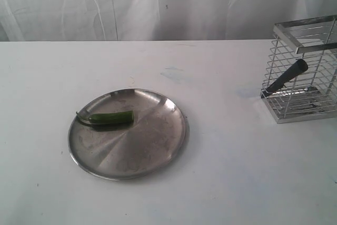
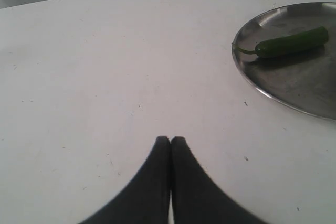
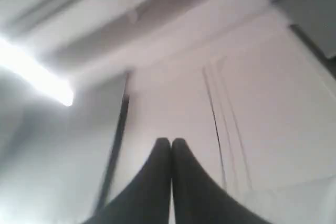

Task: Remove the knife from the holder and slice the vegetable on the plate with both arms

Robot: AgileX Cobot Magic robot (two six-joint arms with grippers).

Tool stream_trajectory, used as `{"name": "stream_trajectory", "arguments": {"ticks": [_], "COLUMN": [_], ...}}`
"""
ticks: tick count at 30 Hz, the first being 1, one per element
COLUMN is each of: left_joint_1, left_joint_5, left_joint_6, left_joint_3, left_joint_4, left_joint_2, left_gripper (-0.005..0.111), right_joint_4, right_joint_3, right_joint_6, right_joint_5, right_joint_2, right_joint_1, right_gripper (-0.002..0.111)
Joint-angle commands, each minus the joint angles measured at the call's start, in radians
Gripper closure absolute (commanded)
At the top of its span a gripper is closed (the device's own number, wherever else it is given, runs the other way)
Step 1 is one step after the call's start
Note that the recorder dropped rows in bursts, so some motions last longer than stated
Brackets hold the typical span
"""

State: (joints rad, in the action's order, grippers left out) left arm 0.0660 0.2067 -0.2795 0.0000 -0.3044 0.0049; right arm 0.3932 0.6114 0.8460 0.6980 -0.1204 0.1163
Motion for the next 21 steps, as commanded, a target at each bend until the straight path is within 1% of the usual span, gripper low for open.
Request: {"name": "stream_trajectory", "arguments": {"ticks": [1, 2, 3, 4, 5, 9, 10, 11, 12, 13, 14, 15, 16, 17, 19, 21], "left_joint_1": [0.005, 0.005, 0.005, 0.005, 0.005, 0.005, 0.005, 0.005, 0.005, 0.005, 0.005, 0.005, 0.005, 0.005, 0.005, 0.005], "left_joint_5": [-0.003, -0.003, -0.003, -0.003, -0.003, -0.003, -0.003, -0.003, -0.003, -0.003, -0.003, -0.003, -0.003, -0.003, -0.003, -0.003], "left_joint_6": [-0.008, -0.008, -0.008, -0.008, -0.008, -0.008, -0.008, -0.008, -0.008, -0.008, -0.008, -0.008, -0.008, -0.008, -0.008, -0.008], "left_joint_3": [0.000, 0.000, 0.000, 0.000, 0.000, 0.000, 0.000, 0.000, 0.000, 0.000, 0.000, 0.000, 0.000, 0.000, 0.000, 0.000], "left_joint_4": [0.006, 0.006, 0.006, 0.006, 0.006, 0.006, 0.006, 0.006, 0.006, 0.006, 0.006, 0.006, 0.006, 0.006, 0.006, 0.006], "left_joint_2": [-0.005, -0.005, -0.005, -0.005, -0.005, -0.005, -0.005, -0.005, -0.005, -0.005, -0.005, -0.005, -0.005, -0.005, -0.005, -0.005], "left_gripper": [0.107, 0.107, 0.107, 0.107, 0.107, 0.107, 0.107, 0.107, 0.107, 0.107, 0.107, 0.107, 0.107, 0.107, 0.107, 0.107], "right_joint_4": [0.877, 1.004, 1.092, 1.137, 1.138, 1.040, 0.929, 0.853, 0.733, 0.672, 0.487, 0.359, 0.147, 0.017, -0.143, -0.262], "right_joint_3": [0.085, 0.076, 0.062, 0.044, 0.024, -0.040, -0.055, -0.063, -0.075, -0.079, -0.087, -0.089, -0.086, -0.076, -0.039, -0.016], "right_joint_6": [0.121, 0.198, 0.279, 0.355, 0.416, 0.571, 0.633, 0.648, 0.587, 0.468, 0.151, -0.032, -0.309, -0.462, -0.654, -0.772], "right_joint_5": [-0.277, -0.363, -0.458, -0.557, -0.670, -1.050, -1.162, -1.202, -1.214, -1.189, -1.142, -1.138, -1.173, -1.233, -1.384, -1.402], "right_joint_2": [-0.178, -0.225, -0.274, -0.324, -0.375, -0.560, -0.628, -0.656, -0.702, -0.718, -0.738, -0.743, -0.753, -0.763, -0.796, -0.821], "right_joint_1": [-0.006, -0.006, -0.006, -0.006, -0.006, -0.006, -0.006, -0.006, -0.006, -0.006, -0.009, -0.011, -0.020, -0.031, -0.059, -0.105], "right_gripper": [0.108, 0.108, 0.108, 0.108, 0.108, 0.108, 0.108, 0.108, 0.108, 0.108, 0.108, 0.108, 0.108, 0.108, 0.108, 0.108]}}
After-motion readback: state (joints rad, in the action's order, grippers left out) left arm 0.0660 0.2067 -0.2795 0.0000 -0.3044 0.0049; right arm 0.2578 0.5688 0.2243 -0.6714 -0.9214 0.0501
